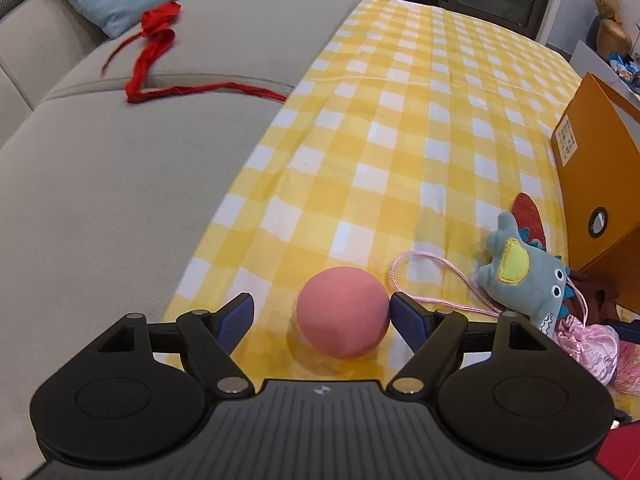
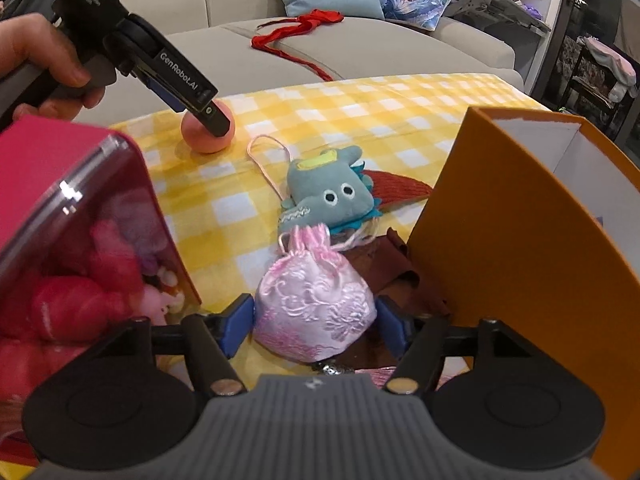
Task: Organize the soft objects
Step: 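Grasp the pink ball with the left tool while the right tool grasps the pink embroidered pouch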
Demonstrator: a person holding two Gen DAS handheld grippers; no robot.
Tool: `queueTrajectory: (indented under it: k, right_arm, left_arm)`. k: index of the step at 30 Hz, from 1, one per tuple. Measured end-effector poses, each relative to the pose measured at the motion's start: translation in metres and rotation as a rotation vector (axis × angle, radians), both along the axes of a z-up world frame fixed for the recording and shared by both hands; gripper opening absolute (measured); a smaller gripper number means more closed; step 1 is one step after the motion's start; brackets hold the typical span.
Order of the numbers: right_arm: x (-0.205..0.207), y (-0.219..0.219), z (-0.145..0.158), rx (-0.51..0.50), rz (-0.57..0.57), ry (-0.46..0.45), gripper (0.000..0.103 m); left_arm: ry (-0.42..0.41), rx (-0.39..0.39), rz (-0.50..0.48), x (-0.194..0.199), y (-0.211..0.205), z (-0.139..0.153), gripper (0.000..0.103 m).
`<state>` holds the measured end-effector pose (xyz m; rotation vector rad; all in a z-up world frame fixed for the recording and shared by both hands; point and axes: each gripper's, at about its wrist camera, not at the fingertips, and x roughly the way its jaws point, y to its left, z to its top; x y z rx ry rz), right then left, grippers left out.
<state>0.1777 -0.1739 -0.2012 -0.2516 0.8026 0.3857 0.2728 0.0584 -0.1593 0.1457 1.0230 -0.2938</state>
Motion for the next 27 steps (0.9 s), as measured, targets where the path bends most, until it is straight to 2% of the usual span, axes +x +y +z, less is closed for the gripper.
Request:
queueTrajectory:
  k: [6, 12, 15, 18, 27]
  right_arm:
    - [0.000, 0.001, -0.003, 0.009, 0.007, -0.019, 0.058]
    - [-0.001, 0.002, -0.002, 0.010, 0.019, -0.026, 0.054]
    - [-0.001, 0.002, 0.000, 0.012, 0.023, -0.023, 0.053]
    - [-0.001, 0.001, 0.002, 0.013, 0.025, -0.019, 0.053]
    - [-0.004, -0.007, 0.019, 0.014, 0.008, -0.046, 0.052]
  left_arm:
    - [0.026, -0.026, -0.018, 0.001, -0.006, -0.011, 0.091]
    - [0.026, -0.002, -0.024, 0.001, -0.012, -0.017, 0.083]
    - [0.022, -0.002, -0.020, 0.002, -0.011, -0.020, 0.075]
    - [0.027, -0.016, -0.014, 0.003, -0.010, -0.021, 0.060]
    - [0.035, -0.059, -0.029, 0.000, -0.009, -0.014, 0.057]
